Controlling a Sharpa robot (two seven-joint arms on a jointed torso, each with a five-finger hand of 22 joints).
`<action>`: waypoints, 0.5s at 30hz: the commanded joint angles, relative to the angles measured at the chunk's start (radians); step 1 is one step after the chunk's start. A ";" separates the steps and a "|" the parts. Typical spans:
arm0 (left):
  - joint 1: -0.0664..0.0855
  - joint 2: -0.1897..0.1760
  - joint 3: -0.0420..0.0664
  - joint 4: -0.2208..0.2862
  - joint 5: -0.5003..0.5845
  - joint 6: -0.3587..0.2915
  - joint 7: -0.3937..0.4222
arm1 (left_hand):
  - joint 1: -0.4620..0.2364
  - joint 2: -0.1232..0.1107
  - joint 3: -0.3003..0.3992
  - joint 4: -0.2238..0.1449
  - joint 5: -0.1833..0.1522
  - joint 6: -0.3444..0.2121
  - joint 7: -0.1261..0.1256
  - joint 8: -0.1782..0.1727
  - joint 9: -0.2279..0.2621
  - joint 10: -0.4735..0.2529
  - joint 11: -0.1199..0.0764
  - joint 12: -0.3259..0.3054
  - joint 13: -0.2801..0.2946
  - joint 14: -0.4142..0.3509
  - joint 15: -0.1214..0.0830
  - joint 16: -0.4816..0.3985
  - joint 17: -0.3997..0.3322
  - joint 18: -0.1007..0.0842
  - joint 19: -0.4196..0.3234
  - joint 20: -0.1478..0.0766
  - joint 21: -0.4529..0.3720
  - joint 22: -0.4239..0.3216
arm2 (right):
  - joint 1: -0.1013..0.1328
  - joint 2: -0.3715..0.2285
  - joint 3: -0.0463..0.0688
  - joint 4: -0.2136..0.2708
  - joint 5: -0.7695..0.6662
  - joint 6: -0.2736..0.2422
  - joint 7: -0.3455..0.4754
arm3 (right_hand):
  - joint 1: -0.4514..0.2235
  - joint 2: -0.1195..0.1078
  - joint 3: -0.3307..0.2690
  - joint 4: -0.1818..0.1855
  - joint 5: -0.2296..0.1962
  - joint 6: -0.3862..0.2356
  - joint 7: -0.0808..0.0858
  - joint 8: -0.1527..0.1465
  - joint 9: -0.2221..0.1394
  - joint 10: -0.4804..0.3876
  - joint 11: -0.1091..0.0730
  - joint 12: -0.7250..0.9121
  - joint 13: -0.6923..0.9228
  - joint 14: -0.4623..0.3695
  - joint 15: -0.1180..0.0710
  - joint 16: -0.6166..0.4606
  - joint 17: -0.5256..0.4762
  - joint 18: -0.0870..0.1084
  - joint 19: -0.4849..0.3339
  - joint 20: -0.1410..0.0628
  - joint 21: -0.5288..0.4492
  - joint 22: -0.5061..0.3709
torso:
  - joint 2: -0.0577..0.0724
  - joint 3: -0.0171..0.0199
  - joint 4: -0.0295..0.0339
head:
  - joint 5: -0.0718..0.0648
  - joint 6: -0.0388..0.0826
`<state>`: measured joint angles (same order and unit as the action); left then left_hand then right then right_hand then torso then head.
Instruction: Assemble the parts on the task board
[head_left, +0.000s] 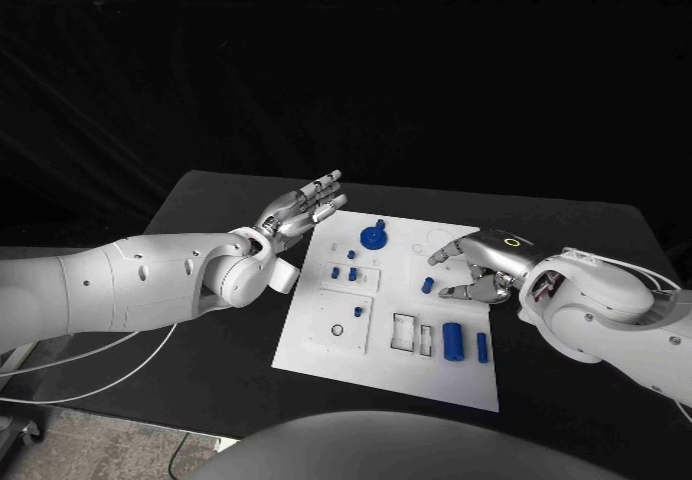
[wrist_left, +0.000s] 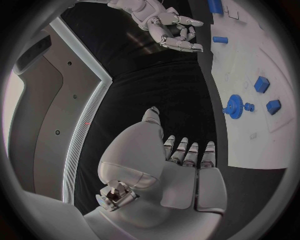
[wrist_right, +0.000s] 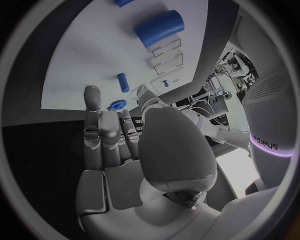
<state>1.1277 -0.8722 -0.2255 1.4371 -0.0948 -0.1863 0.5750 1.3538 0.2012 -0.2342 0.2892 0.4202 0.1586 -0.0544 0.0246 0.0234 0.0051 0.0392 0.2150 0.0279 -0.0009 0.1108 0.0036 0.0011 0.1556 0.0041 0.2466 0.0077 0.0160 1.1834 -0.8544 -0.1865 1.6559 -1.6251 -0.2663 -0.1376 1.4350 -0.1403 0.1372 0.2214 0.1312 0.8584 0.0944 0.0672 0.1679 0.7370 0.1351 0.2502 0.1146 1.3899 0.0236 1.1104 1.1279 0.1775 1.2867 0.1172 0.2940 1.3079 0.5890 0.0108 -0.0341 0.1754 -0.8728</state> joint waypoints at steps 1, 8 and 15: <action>-0.001 0.003 0.001 0.002 0.002 0.015 0.006 | 0.010 0.007 -0.006 0.001 0.005 -0.002 -0.004 -0.003 -0.001 0.001 0.014 0.003 0.000 0.001 0.009 -0.004 -0.001 0.015 0.000 0.007 -0.003 0.001 | -0.011 0.007 0.000 -0.021 0.003 0.030 -0.012 | 0.016 0.005 0.000 0.010 0.002 -0.007 0.006 -0.001 -0.006 0.022 0.000 0.004 -0.006 -0.001 0.012 -0.004 -0.003 -0.006 0.004 0.012 -0.006 0.020 | 0.000 -0.0003 0.0007 | -0.002 0.000; -0.001 0.001 0.001 0.003 0.002 0.018 0.004 | 0.014 0.009 -0.006 0.000 0.010 -0.001 0.001 -0.003 -0.001 0.001 0.024 0.007 0.000 0.001 0.016 -0.004 -0.001 0.018 0.001 0.014 -0.003 0.003 | -0.036 0.031 0.001 -0.064 0.008 0.034 -0.001 | 0.042 0.022 0.004 0.001 0.021 -0.002 0.017 0.003 -0.018 0.072 -0.005 0.015 -0.021 0.001 0.014 -0.002 -0.005 -0.004 0.010 0.017 -0.008 0.021 | 0.000 -0.0001 0.0008 | 0.002 0.000; -0.003 0.002 0.001 0.002 0.002 0.023 0.003 | 0.019 0.010 -0.005 0.000 0.015 -0.002 0.004 -0.003 -0.001 0.002 0.031 0.010 0.001 0.001 0.022 -0.004 -0.001 0.020 0.001 0.020 -0.002 0.005 | -0.061 0.064 0.001 -0.110 0.020 0.018 0.020 | 0.057 0.039 0.007 -0.017 0.043 0.012 0.030 0.008 -0.027 0.123 -0.010 0.023 -0.033 0.007 0.013 0.007 0.000 -0.005 0.019 0.017 0.003 0.026 | 0.000 -0.0004 0.0003 | 0.001 0.000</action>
<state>1.1263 -0.8724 -0.2255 1.4377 -0.0944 -0.1851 0.5721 1.3631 0.2104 -0.2341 0.2891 0.4318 0.1571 -0.0558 0.0246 0.0234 0.0069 0.0630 0.2207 0.0279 -0.0009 0.1253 0.0036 0.0013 0.1555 0.0041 0.2611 0.0077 0.0195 1.1259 -0.7949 -0.1860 1.5535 -1.6125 -0.2468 -0.1351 1.4808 -0.1017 0.1425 0.2095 0.1706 0.8700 0.1197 0.0715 0.1416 0.8544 0.1260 0.2670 0.0830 1.3932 0.0340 1.1112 1.1256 0.1775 1.3023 0.1327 0.2925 1.3077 0.5888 0.0105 -0.0335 0.1771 -0.8728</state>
